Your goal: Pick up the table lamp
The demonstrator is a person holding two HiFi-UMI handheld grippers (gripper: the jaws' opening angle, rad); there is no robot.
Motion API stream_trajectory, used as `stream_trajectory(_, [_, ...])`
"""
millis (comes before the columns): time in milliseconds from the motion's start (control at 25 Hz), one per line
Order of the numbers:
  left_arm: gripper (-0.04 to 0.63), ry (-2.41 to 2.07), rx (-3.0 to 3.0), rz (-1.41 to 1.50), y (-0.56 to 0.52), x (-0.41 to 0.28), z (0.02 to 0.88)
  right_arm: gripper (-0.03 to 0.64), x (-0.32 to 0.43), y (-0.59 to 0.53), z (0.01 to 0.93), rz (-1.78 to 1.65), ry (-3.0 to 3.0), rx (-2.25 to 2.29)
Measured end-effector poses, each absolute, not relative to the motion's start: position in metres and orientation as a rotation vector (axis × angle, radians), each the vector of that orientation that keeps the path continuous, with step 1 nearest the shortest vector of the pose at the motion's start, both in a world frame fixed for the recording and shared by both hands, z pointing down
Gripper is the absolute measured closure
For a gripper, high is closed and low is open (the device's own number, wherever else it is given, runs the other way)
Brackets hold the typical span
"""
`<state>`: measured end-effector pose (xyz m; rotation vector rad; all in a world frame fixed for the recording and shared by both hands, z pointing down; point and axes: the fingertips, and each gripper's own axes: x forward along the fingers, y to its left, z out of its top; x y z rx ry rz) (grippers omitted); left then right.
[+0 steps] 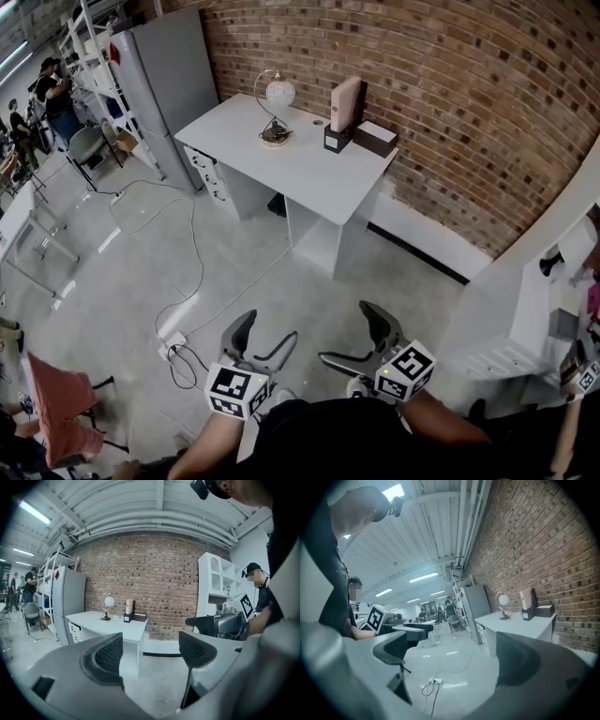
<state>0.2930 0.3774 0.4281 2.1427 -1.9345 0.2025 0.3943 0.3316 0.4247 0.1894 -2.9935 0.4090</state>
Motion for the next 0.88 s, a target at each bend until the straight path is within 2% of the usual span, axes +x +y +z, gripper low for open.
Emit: stream_trajectory(880, [0.235, -1.793, 2.223, 0.276, 0.44, 0.231, 0.444, 0.023, 0.32, 0.401, 0.434, 0.427, -2.956, 0.239])
